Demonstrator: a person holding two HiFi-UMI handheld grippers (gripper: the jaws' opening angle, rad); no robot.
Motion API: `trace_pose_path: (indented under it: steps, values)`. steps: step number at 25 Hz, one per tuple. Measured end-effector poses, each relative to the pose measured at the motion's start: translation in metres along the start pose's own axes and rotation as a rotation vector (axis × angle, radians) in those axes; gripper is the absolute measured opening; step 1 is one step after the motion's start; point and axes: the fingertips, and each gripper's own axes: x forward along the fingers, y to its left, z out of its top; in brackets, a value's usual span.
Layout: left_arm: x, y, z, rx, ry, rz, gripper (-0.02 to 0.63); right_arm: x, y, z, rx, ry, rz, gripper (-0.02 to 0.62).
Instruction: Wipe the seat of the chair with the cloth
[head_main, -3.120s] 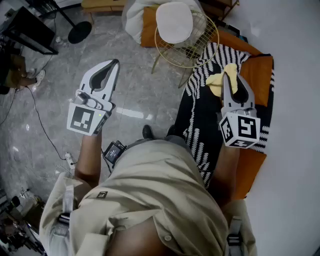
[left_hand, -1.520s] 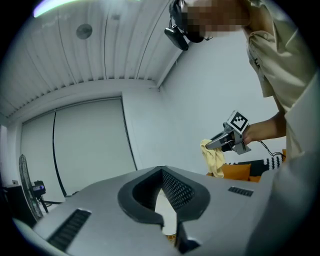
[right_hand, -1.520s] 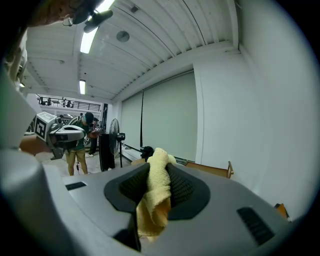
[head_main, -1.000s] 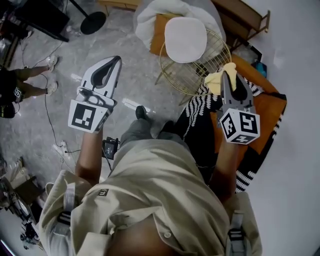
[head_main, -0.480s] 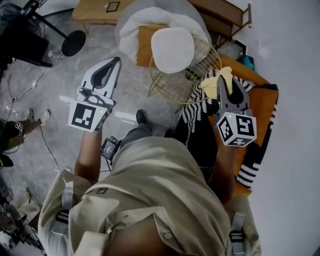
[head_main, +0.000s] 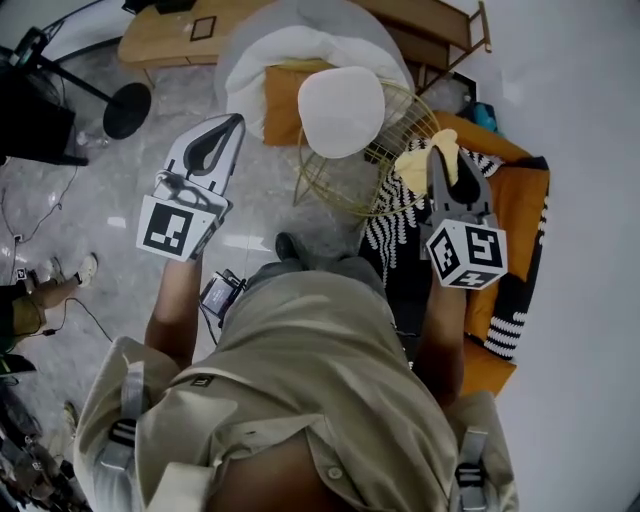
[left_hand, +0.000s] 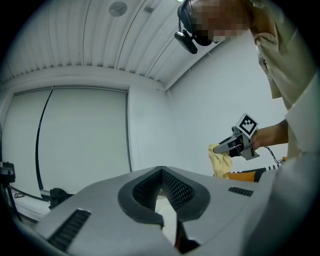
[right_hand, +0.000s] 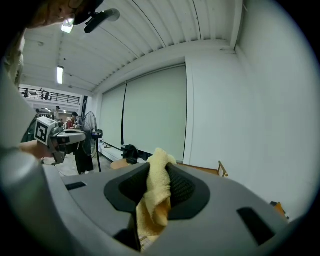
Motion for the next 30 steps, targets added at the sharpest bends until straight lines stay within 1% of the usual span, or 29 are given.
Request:
trace_pose_path:
  steps: [4, 8, 11, 15, 19, 25, 30]
  values:
    - [0.007, 0.019, -0.011, -0.028, -0.002, -0.001, 0.015, 0.016, 0.005, 0.002, -0.017, 0.026, -0.009, 0.114]
    - [0.013, 0.028, -0.018, -0.054, 0.003, 0.011, 0.015, 0.035, -0.001, 0.001, -0.023, 0.04, -0.005, 0.114]
    - [0.011, 0.037, -0.019, -0.066, 0.015, 0.039, 0.015, 0.053, -0.005, 0.002, -0.018, 0.04, 0.009, 0.114]
    - [0.011, 0.047, -0.019, -0.069, 0.035, 0.087, 0.015, 0.082, -0.008, 0.003, -0.016, 0.046, 0.056, 0.114]
    - [0.018, 0.056, -0.023, -0.068, 0.07, 0.122, 0.015, 0.115, -0.016, -0.002, -0.012, 0.063, 0.084, 0.114]
    - [0.032, 0.07, -0.041, -0.093, 0.139, 0.175, 0.015, 0.177, -0.027, -0.025, -0.024, 0.098, 0.121, 0.114]
    - [0.048, 0.072, -0.071, -0.105, 0.226, 0.197, 0.015, 0.238, -0.037, -0.072, -0.029, 0.144, 0.156, 0.117]
